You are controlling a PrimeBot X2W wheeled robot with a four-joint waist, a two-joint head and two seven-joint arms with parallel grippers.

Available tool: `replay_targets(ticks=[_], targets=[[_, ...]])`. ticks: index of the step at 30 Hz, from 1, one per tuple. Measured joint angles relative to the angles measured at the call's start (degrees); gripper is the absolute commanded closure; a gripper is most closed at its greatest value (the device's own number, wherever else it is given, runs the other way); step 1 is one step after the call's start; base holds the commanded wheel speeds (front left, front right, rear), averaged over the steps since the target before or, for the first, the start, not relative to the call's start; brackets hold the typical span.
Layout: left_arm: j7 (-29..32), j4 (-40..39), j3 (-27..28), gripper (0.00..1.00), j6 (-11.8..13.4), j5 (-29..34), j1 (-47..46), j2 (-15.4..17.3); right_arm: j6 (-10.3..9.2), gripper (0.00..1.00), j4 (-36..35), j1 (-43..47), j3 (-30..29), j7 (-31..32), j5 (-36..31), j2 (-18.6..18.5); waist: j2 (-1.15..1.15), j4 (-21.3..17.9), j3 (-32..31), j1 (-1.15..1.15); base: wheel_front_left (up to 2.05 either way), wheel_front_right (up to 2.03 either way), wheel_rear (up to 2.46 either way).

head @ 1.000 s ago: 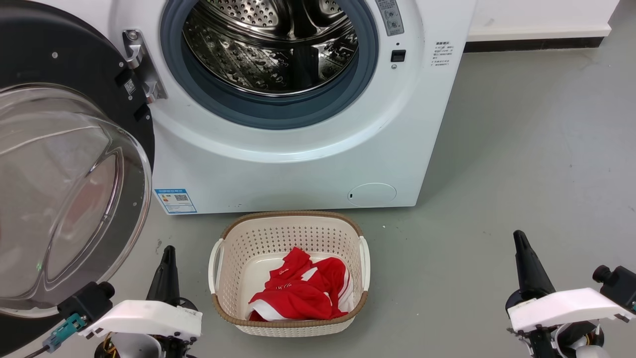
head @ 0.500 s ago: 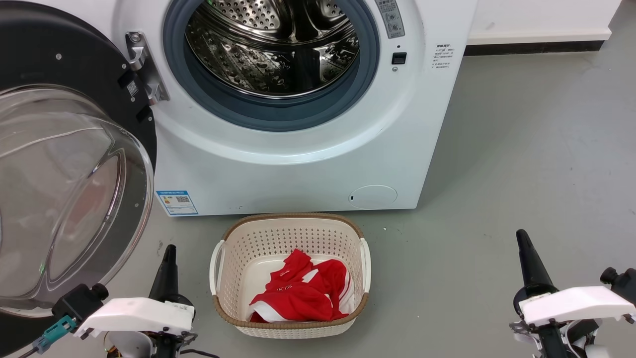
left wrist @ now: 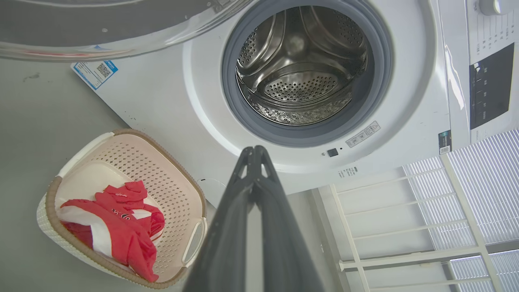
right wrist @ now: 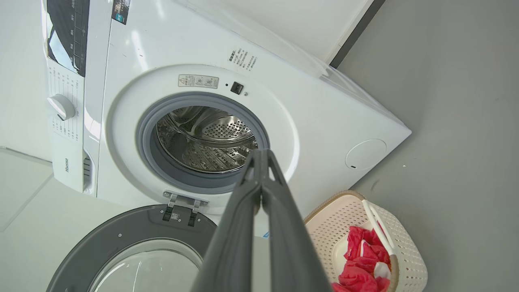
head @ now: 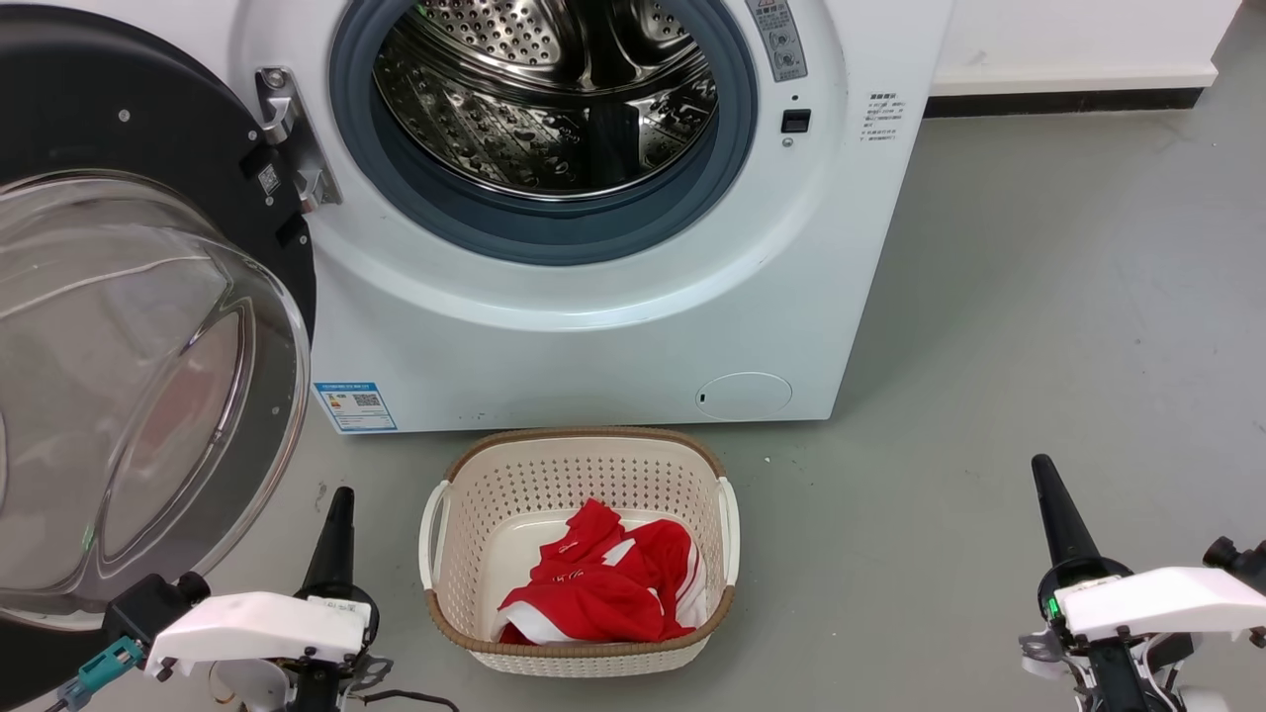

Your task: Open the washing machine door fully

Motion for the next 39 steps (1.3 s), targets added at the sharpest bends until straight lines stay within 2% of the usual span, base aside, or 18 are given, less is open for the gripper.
replay_targets(ticks=[10,39], targets=[[1.79,0.43,0.86,1.00,-0.89,-6.82,-0.68,-0.44,0.00,1.00,0.20,-0.09,-0.64,1.48,6.88,-0.01,0.00,0.13,-0.35,0.00,0.00,0.00,0.00],[5.27,1.40,2.56,1.00,-3.12,-20.68,-1.22,-1.21,-0.01,1.00,0.66,-0.86,-2.08,4.95,20.84,-0.01,0.00,0.46,-1.19,0.00,0.00,0.00,0.00]])
